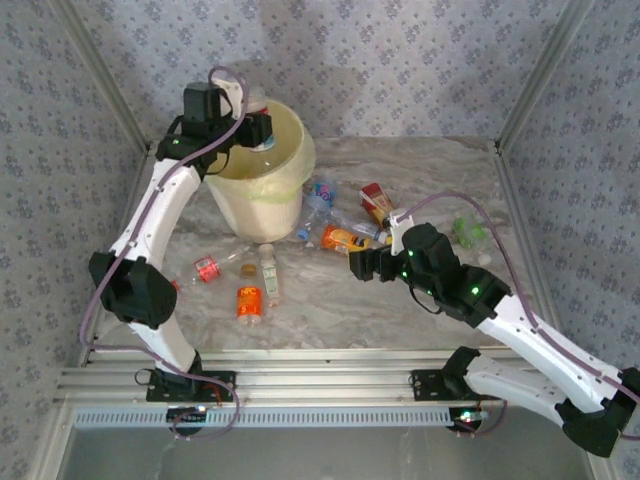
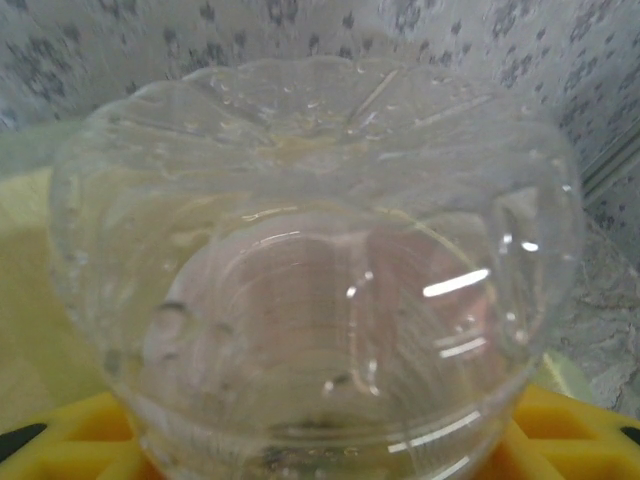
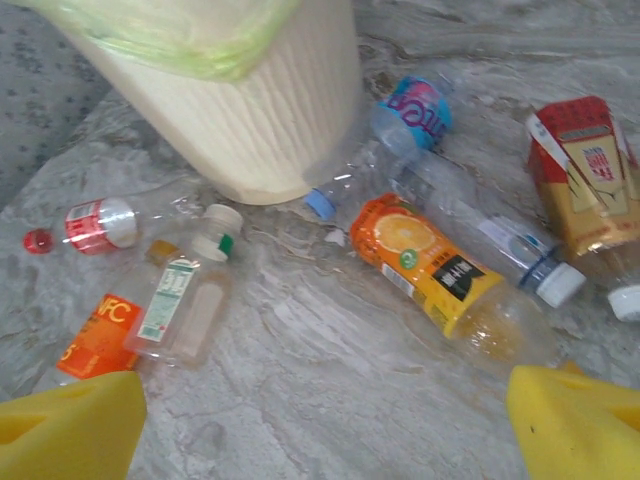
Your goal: Put the plastic bottles in the bin
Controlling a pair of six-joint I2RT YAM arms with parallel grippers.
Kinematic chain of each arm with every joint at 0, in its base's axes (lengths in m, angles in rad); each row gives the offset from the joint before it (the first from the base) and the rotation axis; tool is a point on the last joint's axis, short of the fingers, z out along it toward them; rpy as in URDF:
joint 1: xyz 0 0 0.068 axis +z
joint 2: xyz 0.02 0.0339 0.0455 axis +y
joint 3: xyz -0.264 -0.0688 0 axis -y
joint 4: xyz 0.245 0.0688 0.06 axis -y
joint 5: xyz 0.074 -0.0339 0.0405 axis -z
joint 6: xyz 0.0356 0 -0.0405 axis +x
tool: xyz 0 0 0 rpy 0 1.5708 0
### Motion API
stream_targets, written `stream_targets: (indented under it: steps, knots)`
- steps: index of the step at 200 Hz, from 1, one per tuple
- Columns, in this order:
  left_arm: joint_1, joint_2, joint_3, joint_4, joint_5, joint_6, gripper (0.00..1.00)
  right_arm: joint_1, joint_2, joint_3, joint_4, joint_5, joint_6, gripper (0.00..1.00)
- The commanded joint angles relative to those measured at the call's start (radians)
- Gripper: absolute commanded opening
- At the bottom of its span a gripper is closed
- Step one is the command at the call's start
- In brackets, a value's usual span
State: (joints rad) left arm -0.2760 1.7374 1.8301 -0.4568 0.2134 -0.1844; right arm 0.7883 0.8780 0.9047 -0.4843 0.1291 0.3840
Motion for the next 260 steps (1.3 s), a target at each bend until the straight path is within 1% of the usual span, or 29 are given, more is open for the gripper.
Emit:
stream_targets:
  steps: [1,29,38,45,55,71,79,100,145,173,192,214,260]
  knots:
    - [-0.021,0.003,0.006,0.048,0.032,-0.016,0.58,-0.037,0.014,-0.028,-0.041,0.029,0.046,0.94]
    - [-0.026,0.010,-0.025,0.039,0.042,-0.032,0.62,-0.100,0.039,-0.059,-0.039,-0.019,0.070,0.91]
    - [-0.025,0.007,-0.035,0.038,0.044,-0.035,0.64,-0.125,0.049,-0.065,-0.035,-0.057,0.064,0.88]
    - [-0.025,0.002,-0.039,0.036,0.045,-0.038,0.67,-0.141,0.061,-0.067,-0.026,-0.121,0.051,0.87]
    - [-0.025,-0.006,-0.038,0.032,0.046,-0.038,0.72,-0.150,0.080,-0.067,-0.002,-0.156,0.023,0.86]
    - [-0.025,-0.020,-0.019,0.011,0.050,-0.038,0.82,-0.125,0.130,-0.056,0.010,-0.206,-0.002,0.85]
    - [-0.024,-0.029,-0.006,-0.001,0.052,-0.036,0.88,-0.096,0.151,-0.052,0.017,-0.188,-0.006,0.85]
    - [-0.025,-0.068,0.014,-0.027,0.047,-0.034,0.99,-0.032,0.204,-0.049,0.061,-0.125,0.028,0.85]
    - [-0.025,-0.194,-0.025,-0.043,0.052,-0.009,1.00,0.089,0.311,-0.080,0.246,-0.067,0.167,0.86]
    - [-0.025,-0.305,-0.106,-0.076,0.078,-0.013,1.00,0.164,0.412,-0.052,0.305,-0.040,0.219,0.89]
    - [-0.025,-0.413,-0.218,-0.079,0.081,-0.043,1.00,0.212,0.484,-0.019,0.323,-0.003,0.238,0.90]
    - [-0.025,-0.554,-0.372,-0.091,0.080,-0.116,1.00,0.246,0.572,0.026,0.340,0.015,0.295,0.91]
    - [-0.025,-0.821,-0.706,-0.104,0.109,-0.226,1.00,0.289,0.756,0.136,0.369,0.008,0.321,0.91]
